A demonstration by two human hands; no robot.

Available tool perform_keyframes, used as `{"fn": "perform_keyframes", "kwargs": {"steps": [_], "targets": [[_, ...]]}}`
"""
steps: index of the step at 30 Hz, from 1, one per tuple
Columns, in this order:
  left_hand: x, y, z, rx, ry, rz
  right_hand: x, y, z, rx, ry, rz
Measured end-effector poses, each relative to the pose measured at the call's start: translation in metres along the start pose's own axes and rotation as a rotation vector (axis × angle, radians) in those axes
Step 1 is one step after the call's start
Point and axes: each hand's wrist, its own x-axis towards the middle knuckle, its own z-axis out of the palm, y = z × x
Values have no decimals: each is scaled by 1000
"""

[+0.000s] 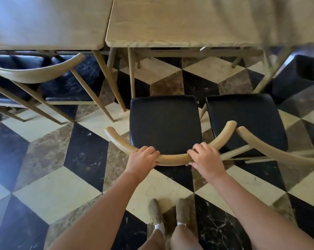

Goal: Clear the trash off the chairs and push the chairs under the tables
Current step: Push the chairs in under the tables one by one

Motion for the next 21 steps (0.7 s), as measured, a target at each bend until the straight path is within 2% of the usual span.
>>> {"fn": "perform_keyframes", "kwargs": {"steps": [8, 21], "targets": [[25, -9, -5, -13, -1, -6, 24, 8, -6, -31, -23, 49], [147, -75, -44, -21, 15, -32, 149, 45, -18, -13, 24, 43]]}}
